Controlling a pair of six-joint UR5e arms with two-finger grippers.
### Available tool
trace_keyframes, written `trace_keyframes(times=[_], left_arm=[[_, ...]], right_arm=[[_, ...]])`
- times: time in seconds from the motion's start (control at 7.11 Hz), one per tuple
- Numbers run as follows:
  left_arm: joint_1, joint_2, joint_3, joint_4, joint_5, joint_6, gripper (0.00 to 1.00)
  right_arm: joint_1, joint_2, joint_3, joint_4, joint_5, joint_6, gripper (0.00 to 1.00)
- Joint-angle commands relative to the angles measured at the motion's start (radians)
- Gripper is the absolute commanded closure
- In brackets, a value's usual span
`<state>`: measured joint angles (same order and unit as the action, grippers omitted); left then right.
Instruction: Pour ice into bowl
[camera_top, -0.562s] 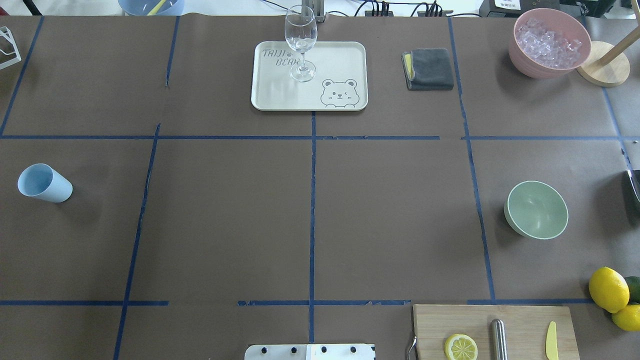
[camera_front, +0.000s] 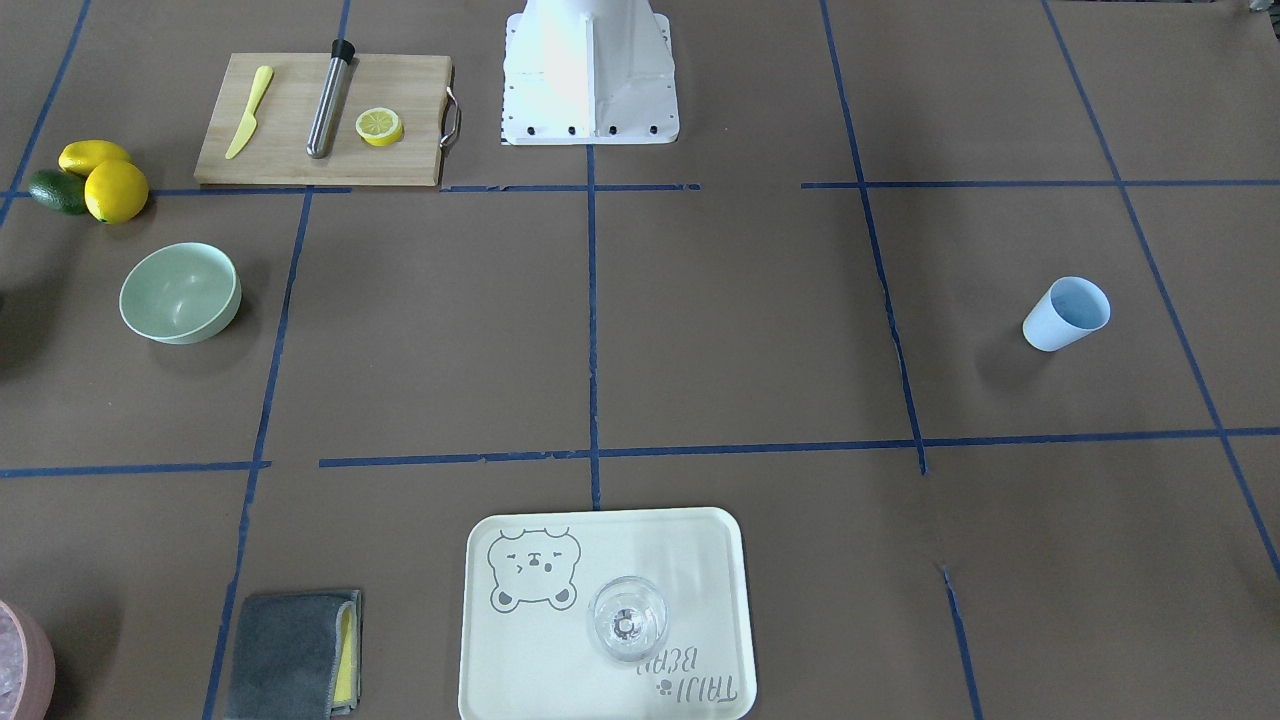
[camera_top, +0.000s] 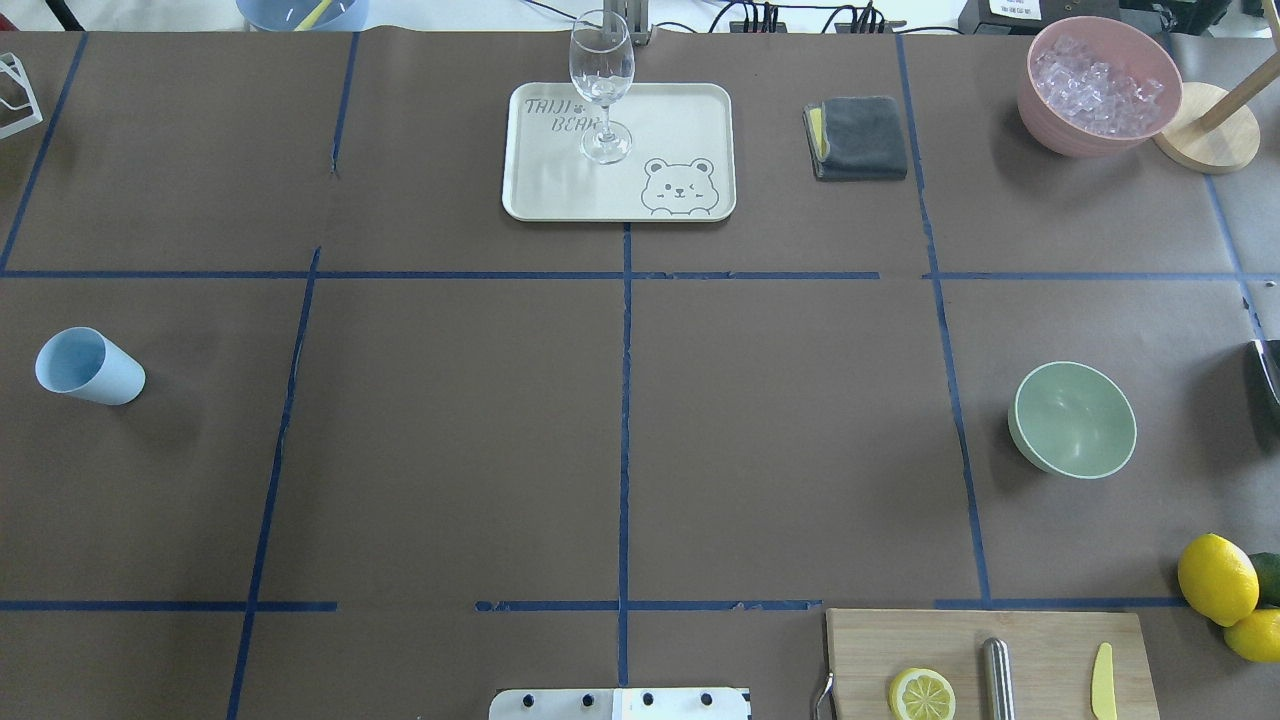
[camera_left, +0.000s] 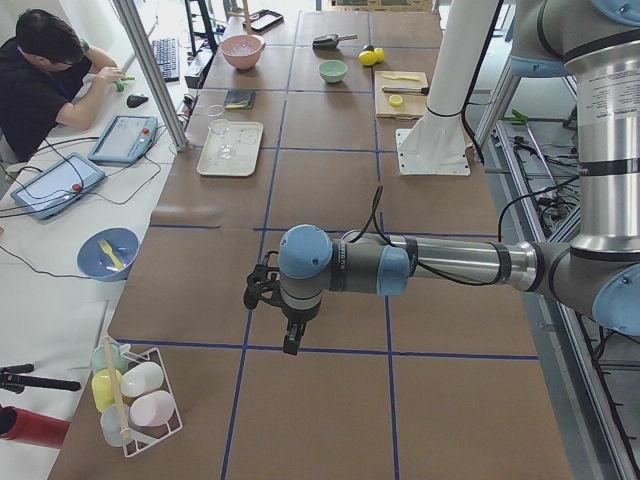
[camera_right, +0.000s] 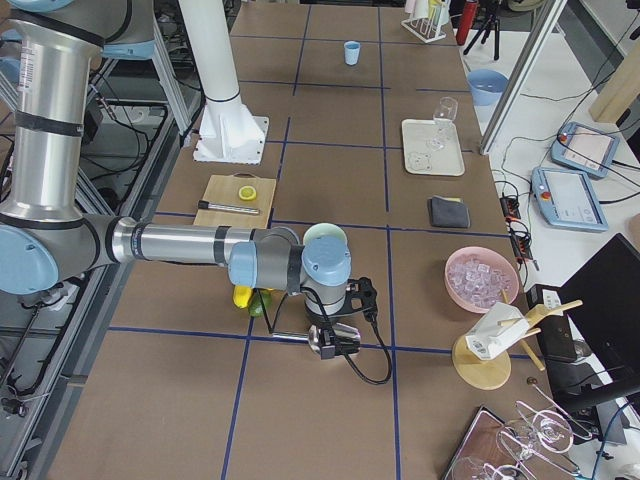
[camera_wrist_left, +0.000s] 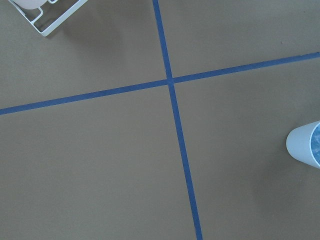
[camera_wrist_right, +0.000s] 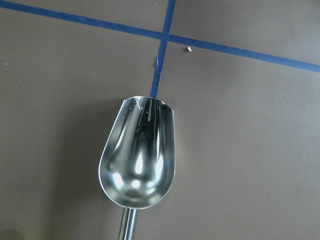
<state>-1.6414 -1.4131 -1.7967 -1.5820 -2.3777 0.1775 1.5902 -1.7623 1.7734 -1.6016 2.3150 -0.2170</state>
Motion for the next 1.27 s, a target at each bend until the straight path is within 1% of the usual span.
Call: trace_keyframes(times=[0.0, 0.14, 0.28, 0.42, 0.56, 0.7, 0.84, 0.98, 1.12], left_arm=[[0.002, 0.0, 0.0, -0.001, 0.0, -0.001, 0.0], [0.002, 0.0, -0.001, -0.001, 0.0, -0.001, 0.0], [0.002, 0.0, 0.0, -0.003, 0.0, -0.001, 0.0], [0.002, 0.0, 0.0, -0.003, 0.0, -0.001, 0.0], [0.002, 0.0, 0.0, -0.003, 0.0, -0.001, 0.0], [0.002, 0.0, -0.001, -0.004, 0.0, 0.0, 0.0], [0.002, 0.0, -0.001, -0.003, 0.0, 0.0, 0.0], [0.002, 0.0, 0.0, -0.003, 0.0, 0.0, 0.0], [0.002, 0.0, -0.001, -0.003, 0.0, 0.0, 0.0]], right_arm=[[-0.024, 0.027, 0.026, 0.003, 0.029, 0.011, 0.0], [-0.033, 0.09, 0.026, 0.021, 0.03, 0.011, 0.0], [-0.044, 0.11, 0.023, 0.087, 0.046, 0.014, 0.0], [-0.049, 0.11, 0.024, 0.145, 0.119, 0.119, 0.0], [-0.084, 0.15, 0.026, 0.156, 0.164, 0.289, 0.0], [-0.119, 0.15, 0.023, 0.217, 0.159, 0.312, 0.0], [-0.165, 0.149, 0.027, 0.306, 0.152, 0.336, 0.0], [-0.211, 0.146, 0.021, 0.45, 0.112, 0.393, 0.0], [-0.321, 0.15, 0.006, 0.545, 0.074, 0.418, 0.0]])
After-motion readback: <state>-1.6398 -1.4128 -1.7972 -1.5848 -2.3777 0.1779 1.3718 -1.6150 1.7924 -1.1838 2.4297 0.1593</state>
